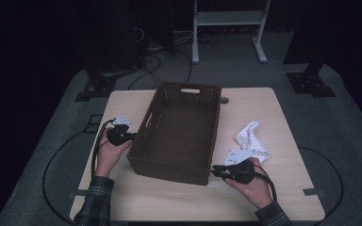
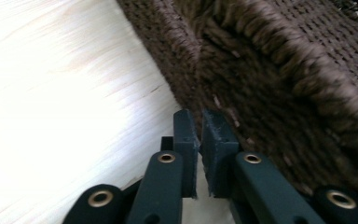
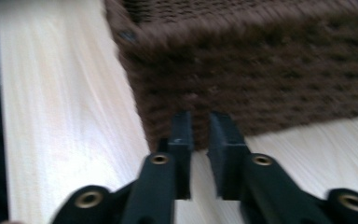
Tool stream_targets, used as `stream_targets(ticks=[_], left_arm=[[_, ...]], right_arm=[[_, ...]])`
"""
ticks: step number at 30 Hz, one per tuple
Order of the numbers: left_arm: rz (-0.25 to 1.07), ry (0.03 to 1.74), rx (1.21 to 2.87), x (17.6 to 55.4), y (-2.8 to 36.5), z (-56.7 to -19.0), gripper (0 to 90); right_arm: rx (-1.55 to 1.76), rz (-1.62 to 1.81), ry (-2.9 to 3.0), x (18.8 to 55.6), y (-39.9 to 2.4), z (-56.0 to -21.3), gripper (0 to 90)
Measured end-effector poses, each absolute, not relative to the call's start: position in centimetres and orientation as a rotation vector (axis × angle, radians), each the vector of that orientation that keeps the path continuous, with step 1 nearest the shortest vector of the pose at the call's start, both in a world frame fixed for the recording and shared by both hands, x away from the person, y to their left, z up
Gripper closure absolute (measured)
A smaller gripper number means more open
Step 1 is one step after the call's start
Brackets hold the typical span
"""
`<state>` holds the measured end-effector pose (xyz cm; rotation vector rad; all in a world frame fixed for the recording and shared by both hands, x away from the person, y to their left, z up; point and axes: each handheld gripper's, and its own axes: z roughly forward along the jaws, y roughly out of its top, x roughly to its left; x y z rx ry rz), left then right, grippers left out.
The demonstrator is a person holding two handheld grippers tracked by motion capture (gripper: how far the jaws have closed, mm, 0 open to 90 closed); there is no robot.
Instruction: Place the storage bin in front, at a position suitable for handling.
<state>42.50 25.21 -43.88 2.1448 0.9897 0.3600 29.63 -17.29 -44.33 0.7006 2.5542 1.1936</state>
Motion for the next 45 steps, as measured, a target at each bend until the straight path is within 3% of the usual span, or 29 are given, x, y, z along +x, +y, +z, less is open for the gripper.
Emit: stream_targets(ticks=[7, 12, 19, 36, 45], left_arm=[[0.378, 1.017, 2.137, 42.3, 26.2, -43.2, 76.3], [0.405, 1.042, 2.157, 42.3, 26.8, -42.7, 71.6], [0.457, 1.034, 2.14, 41.7, 27.5, -41.5, 66.7], [0.429, 1.014, 2.059, 39.9, 28.0, -38.5, 61.2], [0.414, 0.98, 2.053, 39.3, 27.1, -37.4, 58.1]], right_arm=[[0.788, 1.171, 2.511, 29.1, -18.7, -45.7, 60.8], [0.861, 1.115, 2.506, 28.6, -19.4, -47.6, 44.8], [0.94, 1.058, 2.505, 28.4, -19.6, -48.9, 32.9], [0.966, 1.092, 2.459, 28.5, -19.6, -50.3, 18.2], [0.973, 1.09, 2.456, 28.5, -19.6, -50.3, 17.7]])
